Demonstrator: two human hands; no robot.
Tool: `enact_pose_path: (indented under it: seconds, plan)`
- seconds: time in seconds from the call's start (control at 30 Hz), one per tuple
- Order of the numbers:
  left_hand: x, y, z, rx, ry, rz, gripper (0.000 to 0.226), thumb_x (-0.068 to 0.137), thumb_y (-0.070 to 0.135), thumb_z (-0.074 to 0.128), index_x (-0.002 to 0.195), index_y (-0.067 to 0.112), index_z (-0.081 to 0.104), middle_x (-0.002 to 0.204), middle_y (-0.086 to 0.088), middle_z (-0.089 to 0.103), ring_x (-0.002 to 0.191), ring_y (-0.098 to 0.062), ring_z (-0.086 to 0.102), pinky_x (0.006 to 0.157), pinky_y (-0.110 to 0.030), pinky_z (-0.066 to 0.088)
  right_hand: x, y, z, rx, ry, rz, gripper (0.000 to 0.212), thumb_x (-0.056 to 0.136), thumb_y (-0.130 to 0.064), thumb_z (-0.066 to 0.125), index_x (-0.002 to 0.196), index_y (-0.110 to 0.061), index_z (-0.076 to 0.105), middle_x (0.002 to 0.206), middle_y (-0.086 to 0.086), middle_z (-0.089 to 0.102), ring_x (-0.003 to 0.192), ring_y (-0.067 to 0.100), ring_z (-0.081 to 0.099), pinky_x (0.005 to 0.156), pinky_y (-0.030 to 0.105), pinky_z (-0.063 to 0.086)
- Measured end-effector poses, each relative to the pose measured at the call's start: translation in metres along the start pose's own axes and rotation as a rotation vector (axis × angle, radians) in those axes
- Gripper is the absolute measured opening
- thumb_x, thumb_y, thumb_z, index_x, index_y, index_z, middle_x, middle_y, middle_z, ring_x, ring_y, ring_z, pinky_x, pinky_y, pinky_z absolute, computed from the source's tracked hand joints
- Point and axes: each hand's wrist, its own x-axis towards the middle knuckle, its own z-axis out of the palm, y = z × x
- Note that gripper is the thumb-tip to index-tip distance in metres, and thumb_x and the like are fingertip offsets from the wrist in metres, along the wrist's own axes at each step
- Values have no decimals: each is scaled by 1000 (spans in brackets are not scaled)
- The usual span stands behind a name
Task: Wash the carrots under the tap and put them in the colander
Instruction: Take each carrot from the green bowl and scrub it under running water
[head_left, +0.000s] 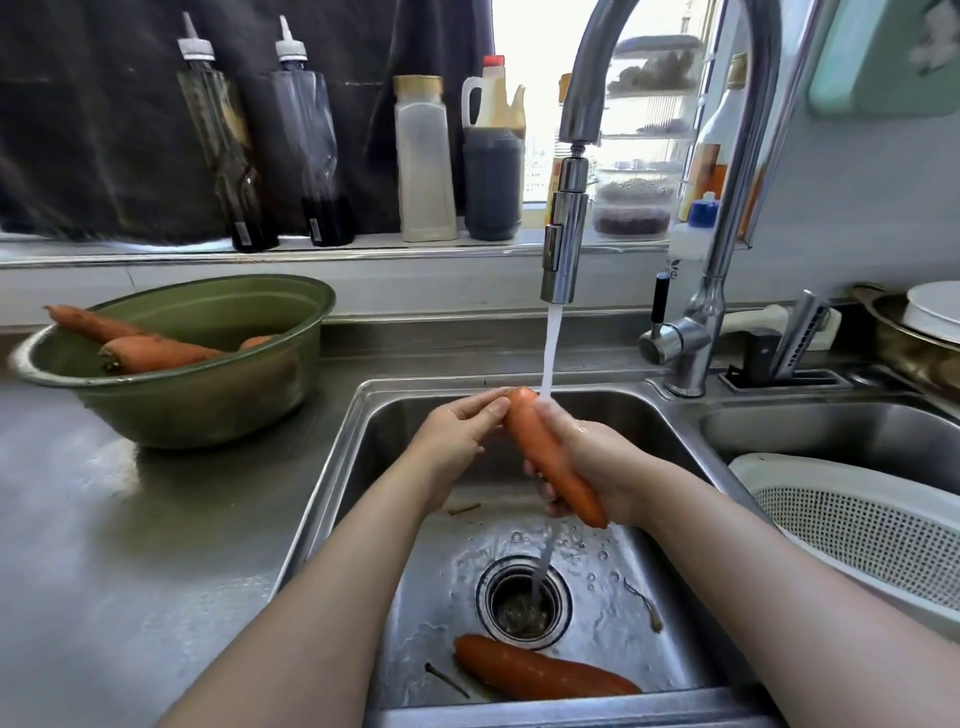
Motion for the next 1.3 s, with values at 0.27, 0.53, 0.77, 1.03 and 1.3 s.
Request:
enact_pose_path:
  seconds: [0.27, 0.53, 0.77, 1.03, 1.3]
  plan:
    - [2, -4, 1, -138, -56, -30, 22, 101, 25, 63, 120, 22, 74, 118, -10, 75, 107, -24, 71, 93, -35, 59, -6, 0, -5, 166, -173, -11, 41, 110, -30, 44, 133, 2, 56, 110, 16, 70, 77, 24, 68, 64, 38, 59]
    - [6, -8, 1, -77, -70, -7, 26, 101, 23, 64, 126, 23, 71, 121, -14, 74, 109, -29, 68, 110, -51, 49, 2, 5, -3, 145, -150, 10, 47, 108, -38, 46, 135, -1, 57, 103, 15, 68, 76, 26, 66, 67, 43, 56]
    - [9, -15, -1, -52, -49, -13, 24, 100, 30, 65, 122, 28, 74, 116, -6, 76, 115, -31, 67, 112, -54, 47, -1, 3, -6, 135, -194, 44, 41, 107, -28, 39, 134, 0, 52, 106, 16, 64, 80, 25, 64, 73, 43, 55]
    - [8, -13, 1, -30, -38, -6, 24, 100, 29, 67, 123, 29, 74, 110, 1, 77, 107, -23, 66, 112, -55, 46, 2, 3, -8, 119, -144, 48, 40, 105, -28, 43, 130, 0, 57, 103, 16, 66, 76, 24, 64, 67, 40, 55]
    - [6, -10, 6, -26, 39, 2, 27, 96, 39, 70, 118, 23, 74, 113, -3, 75, 112, -25, 67, 104, -44, 52, 7, 6, -1, 124, -73, 11, 37, 106, -32, 51, 125, -1, 60, 97, 18, 71, 73, 28, 67, 61, 40, 55]
